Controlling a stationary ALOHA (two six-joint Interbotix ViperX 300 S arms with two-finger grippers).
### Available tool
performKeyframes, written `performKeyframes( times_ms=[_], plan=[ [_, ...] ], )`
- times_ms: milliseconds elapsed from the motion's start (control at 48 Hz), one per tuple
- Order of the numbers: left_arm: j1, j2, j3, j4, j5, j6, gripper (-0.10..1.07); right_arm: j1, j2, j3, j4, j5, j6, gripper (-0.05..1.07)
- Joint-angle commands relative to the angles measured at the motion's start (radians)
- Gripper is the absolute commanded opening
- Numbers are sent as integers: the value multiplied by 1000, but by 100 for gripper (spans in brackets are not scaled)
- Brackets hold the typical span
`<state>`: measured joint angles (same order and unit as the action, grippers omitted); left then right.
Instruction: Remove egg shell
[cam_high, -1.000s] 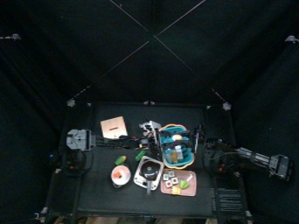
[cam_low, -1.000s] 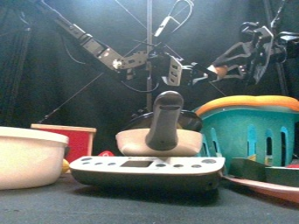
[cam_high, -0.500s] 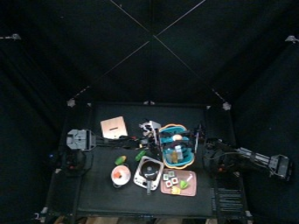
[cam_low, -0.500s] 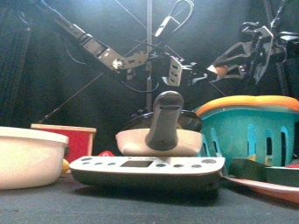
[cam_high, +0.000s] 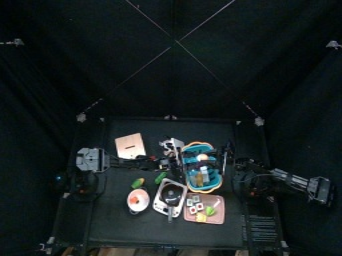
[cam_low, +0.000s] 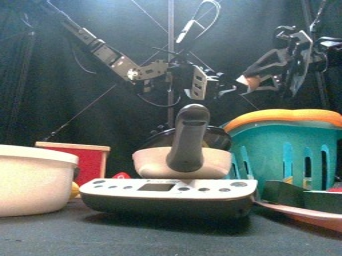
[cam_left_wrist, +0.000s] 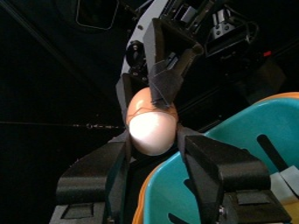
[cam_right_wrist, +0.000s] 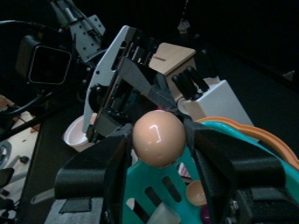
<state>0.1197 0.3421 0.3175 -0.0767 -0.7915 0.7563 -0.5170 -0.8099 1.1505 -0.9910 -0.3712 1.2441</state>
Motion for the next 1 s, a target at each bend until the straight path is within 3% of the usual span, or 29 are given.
performKeyframes(
  times_ms=[0,688,979],
  plan=[
    [2,-38,6,-5,-29,0,69,0,-9,-12,3,-3,-2,59],
    [6,-104,109,-54,-81,2,69,-8,-12,-3,3,-3,-2,59],
    [5,-104,117,-69,-84,0,69,-8,-14,-3,2,-3,-3,59]
  ],
)
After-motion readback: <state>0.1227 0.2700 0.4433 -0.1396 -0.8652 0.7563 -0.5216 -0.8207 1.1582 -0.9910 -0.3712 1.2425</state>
